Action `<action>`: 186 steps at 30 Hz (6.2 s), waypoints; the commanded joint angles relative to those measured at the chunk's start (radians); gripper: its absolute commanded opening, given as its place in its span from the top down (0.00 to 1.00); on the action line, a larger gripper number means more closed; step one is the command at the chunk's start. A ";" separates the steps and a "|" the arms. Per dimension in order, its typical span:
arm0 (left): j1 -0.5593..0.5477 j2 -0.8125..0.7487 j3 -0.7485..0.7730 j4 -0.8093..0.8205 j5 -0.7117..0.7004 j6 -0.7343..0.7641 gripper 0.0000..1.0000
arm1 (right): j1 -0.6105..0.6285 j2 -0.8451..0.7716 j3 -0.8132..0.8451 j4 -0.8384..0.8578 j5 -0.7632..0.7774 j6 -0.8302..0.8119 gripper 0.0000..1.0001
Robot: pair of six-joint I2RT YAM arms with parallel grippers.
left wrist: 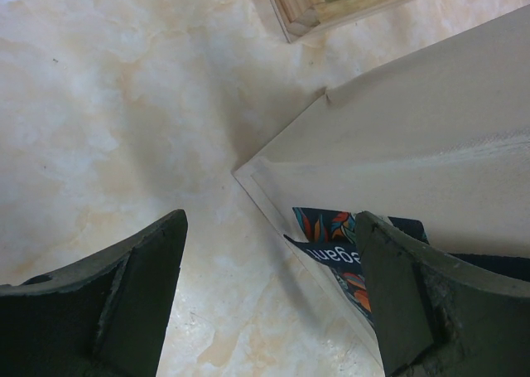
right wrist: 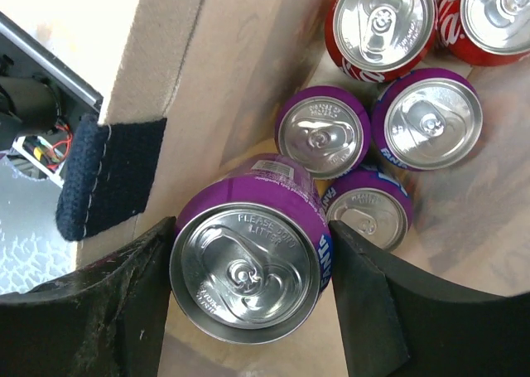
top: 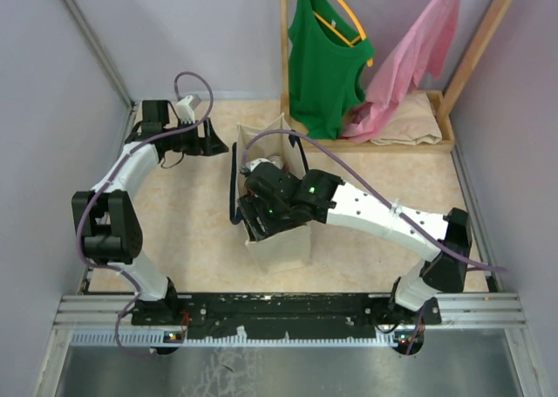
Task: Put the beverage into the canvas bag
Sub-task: Place the drink in the canvas bag, then adjust the canvas bag at the center of the board.
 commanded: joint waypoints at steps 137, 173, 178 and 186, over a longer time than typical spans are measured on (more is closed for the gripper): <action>-0.007 0.014 0.002 0.041 0.021 -0.013 0.12 | -0.083 0.021 -0.150 0.180 0.135 -0.072 0.11; 0.109 -0.025 0.260 -0.326 0.126 0.071 0.15 | -0.254 0.158 0.386 0.076 0.310 -0.153 0.22; 0.158 -0.038 0.337 -0.356 0.156 0.028 0.15 | -0.266 0.147 0.404 0.004 0.365 -0.159 0.20; 0.134 -0.012 0.540 -0.703 0.230 0.196 0.17 | -0.294 0.107 0.388 -0.059 0.429 -0.144 0.18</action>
